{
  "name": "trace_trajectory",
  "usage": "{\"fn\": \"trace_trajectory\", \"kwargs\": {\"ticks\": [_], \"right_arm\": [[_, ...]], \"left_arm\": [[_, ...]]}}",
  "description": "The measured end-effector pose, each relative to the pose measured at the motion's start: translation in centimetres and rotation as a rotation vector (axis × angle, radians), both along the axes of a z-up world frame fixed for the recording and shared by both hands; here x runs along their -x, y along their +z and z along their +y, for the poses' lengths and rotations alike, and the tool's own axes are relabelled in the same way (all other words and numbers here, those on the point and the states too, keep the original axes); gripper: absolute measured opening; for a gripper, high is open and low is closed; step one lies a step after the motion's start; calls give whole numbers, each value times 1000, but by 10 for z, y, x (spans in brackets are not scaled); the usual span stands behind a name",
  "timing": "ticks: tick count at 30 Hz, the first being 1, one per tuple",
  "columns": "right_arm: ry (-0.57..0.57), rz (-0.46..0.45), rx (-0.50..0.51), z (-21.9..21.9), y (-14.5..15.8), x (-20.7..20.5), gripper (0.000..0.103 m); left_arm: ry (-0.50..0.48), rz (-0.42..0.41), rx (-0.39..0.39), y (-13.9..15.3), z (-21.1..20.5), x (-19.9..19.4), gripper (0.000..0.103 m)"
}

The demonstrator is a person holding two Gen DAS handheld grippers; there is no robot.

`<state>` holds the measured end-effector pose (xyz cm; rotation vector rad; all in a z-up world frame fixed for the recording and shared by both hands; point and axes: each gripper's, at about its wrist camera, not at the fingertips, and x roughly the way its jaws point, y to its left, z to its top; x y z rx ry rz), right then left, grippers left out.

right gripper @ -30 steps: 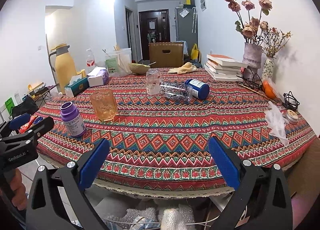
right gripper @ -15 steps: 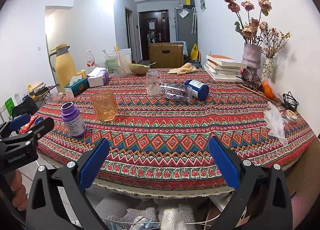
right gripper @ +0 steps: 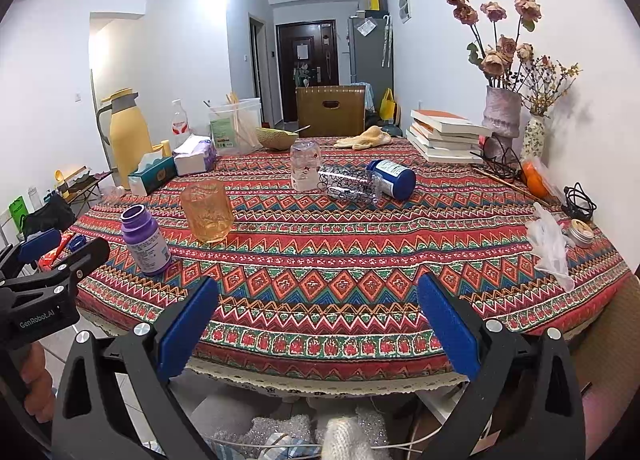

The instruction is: Flip cup upright

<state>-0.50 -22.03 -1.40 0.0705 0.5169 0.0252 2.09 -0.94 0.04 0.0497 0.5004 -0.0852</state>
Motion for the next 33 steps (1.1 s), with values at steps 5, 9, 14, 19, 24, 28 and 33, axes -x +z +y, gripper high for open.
{"fn": "trace_trajectory", "kwargs": {"ticks": [5,9,14,19,24,28,33], "right_arm": [[1,0,0,1,0,0,95],[2,-3,1,-1,1,2,95],[2,-3,1,-1,1,2,95],[2,-3,2,-1,2,2,95],[-1,-4,4,-2,3,3,95],[0,-5,5,-2,3,2,95],[0,-4,5,-2,3,3,95]], "left_arm": [[3,0,-2,0,0,0,96],[5,-1,-7,-1,-1,0,96],[7,-3,-6,0,0,0,96],[7,-4,-8,0,0,0,96],[8,-4,-6,0,0,0,96],[7,-5,-8,0,-1,0,96],[6,-7,-12,2,-2,1,96]]}}
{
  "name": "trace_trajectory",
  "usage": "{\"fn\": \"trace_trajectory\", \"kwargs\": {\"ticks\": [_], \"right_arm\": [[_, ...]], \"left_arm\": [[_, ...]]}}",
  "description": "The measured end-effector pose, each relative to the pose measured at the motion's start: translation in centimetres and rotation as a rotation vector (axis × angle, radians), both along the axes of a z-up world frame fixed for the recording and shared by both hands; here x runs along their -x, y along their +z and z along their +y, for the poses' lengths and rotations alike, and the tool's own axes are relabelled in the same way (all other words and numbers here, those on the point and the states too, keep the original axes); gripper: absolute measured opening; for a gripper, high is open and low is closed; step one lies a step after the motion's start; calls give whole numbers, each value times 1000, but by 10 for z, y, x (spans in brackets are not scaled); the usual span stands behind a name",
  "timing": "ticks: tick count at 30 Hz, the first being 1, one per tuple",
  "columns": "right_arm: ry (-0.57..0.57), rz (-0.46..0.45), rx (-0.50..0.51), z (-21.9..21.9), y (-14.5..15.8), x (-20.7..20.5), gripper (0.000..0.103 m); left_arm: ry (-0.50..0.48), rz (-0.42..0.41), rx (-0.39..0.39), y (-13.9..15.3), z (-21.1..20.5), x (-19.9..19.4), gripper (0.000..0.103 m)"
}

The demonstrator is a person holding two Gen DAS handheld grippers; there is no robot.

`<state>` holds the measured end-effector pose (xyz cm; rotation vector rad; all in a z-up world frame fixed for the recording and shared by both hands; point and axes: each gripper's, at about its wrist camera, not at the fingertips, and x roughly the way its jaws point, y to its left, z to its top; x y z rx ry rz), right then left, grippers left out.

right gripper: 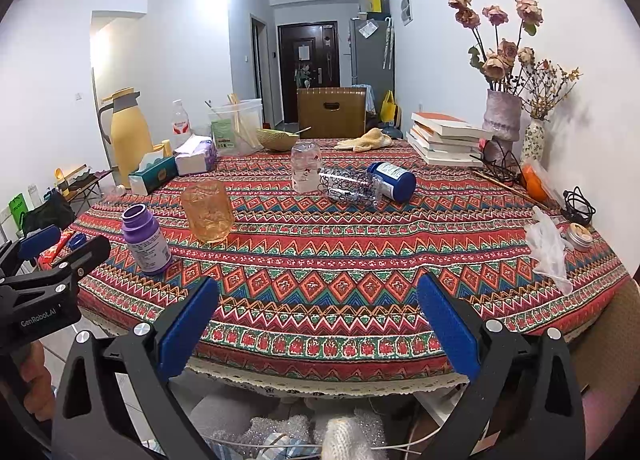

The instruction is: Flip cup upright

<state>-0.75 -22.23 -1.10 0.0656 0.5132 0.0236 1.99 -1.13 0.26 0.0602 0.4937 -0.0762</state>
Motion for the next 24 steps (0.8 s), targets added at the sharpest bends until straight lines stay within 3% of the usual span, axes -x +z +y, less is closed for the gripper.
{"fn": "trace_trajectory", "kwargs": {"ticks": [24], "right_arm": [[4,7,6,2,-2,-1,95]], "left_arm": [[7,6,-4,-1,-2,0,96]]}}
